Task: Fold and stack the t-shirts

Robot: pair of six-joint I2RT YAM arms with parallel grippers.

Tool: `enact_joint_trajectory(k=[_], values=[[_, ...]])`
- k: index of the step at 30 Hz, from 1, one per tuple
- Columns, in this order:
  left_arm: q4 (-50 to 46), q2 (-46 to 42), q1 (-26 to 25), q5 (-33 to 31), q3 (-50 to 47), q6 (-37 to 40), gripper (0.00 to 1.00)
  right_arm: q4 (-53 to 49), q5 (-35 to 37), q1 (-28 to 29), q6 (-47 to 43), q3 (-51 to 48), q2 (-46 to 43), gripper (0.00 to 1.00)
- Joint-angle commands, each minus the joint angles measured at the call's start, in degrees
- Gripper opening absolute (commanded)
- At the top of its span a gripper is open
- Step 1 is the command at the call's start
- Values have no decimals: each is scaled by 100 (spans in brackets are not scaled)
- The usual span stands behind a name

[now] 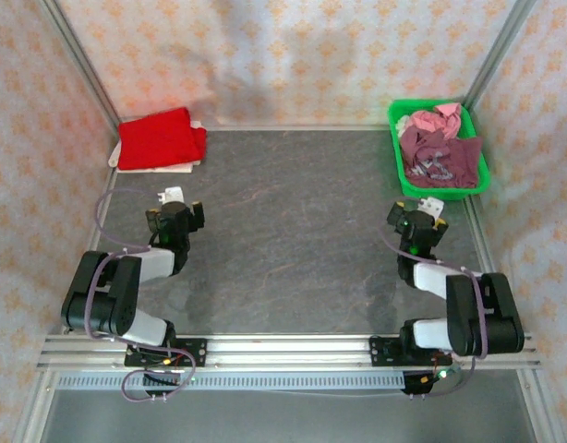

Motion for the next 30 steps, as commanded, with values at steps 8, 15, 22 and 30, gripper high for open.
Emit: enact_joint_trajectory(k=[8, 15, 22, 30], values=[[676, 100, -28, 1012, -121, 458, 100, 2081, -1011, -70, -299, -300, 1030, 99], [336, 149, 118, 830, 76, 198, 100, 966, -786, -97, -219, 388, 1177, 99], [320, 149, 122, 843, 95, 197, 100, 877, -645, -37, -265, 376, 1127, 99], [382, 116, 114, 779, 37, 184, 100, 841, -721, -13, -341, 427, 1155, 99]])
